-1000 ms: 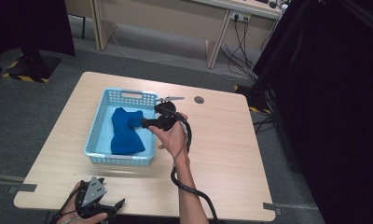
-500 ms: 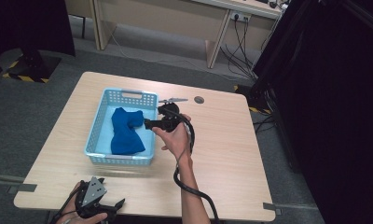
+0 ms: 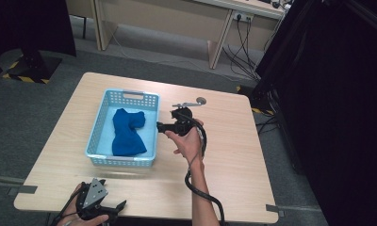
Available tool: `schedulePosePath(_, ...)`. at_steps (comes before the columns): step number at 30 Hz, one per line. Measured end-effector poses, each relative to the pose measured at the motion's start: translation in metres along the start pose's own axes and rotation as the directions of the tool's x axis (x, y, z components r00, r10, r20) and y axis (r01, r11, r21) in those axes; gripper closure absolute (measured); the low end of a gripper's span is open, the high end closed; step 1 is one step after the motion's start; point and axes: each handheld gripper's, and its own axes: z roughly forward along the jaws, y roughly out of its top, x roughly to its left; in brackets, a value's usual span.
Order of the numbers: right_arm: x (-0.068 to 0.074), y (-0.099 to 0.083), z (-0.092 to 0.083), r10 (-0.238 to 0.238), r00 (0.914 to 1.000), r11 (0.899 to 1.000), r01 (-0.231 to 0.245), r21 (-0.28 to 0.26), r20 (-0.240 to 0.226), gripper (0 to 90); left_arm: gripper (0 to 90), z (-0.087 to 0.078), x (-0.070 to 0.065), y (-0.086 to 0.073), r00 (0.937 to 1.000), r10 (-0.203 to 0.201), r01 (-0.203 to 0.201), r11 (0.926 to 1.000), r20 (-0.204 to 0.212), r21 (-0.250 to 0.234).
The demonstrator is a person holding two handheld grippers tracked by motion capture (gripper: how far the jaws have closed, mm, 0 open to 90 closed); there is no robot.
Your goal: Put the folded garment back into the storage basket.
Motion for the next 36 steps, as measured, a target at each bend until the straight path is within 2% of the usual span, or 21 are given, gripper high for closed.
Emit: schedulePosePath(36, -0.034, -0.026, -0.007, 0.027, 0.9991, 0.999, -0.028, 0.021, 0.031, 16.4, 0.0, 0.0, 0.0, 0.0, 1.0, 0.0, 0.0, 1.0, -0.001, -0.002)
